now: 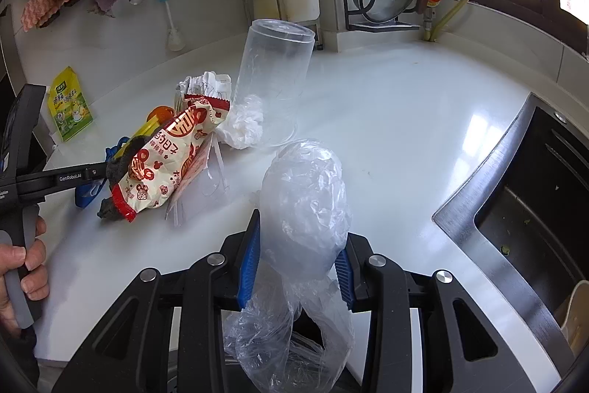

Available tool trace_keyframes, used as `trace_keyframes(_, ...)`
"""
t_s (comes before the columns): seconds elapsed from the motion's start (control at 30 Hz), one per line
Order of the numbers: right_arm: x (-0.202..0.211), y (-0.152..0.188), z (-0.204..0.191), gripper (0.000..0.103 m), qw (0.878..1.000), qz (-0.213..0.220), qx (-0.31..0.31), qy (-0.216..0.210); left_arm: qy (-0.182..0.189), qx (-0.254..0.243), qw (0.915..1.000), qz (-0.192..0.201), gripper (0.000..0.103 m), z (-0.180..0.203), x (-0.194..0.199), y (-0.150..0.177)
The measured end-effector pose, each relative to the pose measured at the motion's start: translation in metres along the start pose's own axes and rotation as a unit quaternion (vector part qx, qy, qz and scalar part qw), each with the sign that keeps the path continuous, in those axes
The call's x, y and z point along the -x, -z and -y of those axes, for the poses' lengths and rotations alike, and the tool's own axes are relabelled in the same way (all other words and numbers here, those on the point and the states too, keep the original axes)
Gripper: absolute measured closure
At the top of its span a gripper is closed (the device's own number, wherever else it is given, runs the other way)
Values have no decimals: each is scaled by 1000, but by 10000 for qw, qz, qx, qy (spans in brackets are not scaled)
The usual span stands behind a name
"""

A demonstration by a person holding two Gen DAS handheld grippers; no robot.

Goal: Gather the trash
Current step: 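Carry the bag over the bin with the right tool while the left tool grasps the blue strap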

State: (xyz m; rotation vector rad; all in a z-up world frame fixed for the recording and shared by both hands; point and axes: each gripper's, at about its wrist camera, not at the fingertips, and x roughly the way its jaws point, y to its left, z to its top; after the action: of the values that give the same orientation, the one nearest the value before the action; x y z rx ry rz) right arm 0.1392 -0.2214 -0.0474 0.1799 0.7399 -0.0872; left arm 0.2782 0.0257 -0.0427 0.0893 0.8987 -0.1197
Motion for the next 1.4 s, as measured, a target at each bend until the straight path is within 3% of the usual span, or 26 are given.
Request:
trace_keyframes(0.17, 11, 4, 1, 68, 9999, 91, -10, -67, -85, -26, 9999, 119, 83, -2, 17, 13)
trace_keyframes(0.4, 36, 22, 0, 68, 9997, 196, -78, -103, -230, -47, 9982, 548, 83, -3, 70, 47)
trace_keyframes(0.8, 101, 73, 10, 68, 9996, 256, -76, -123, 41, -279, 9946, 998, 83, 42, 151, 122)
trace_keyframes(1.1, 136, 116, 19, 68, 9998, 81, 15, -205, 182, -396, 9949, 904, 83, 80, 175, 175)
trace_keyframes(1.4, 153, 147, 20, 68, 9992, -54, 187, -359, 209, -395, 9957, 806, 83, 99, 183, 207)
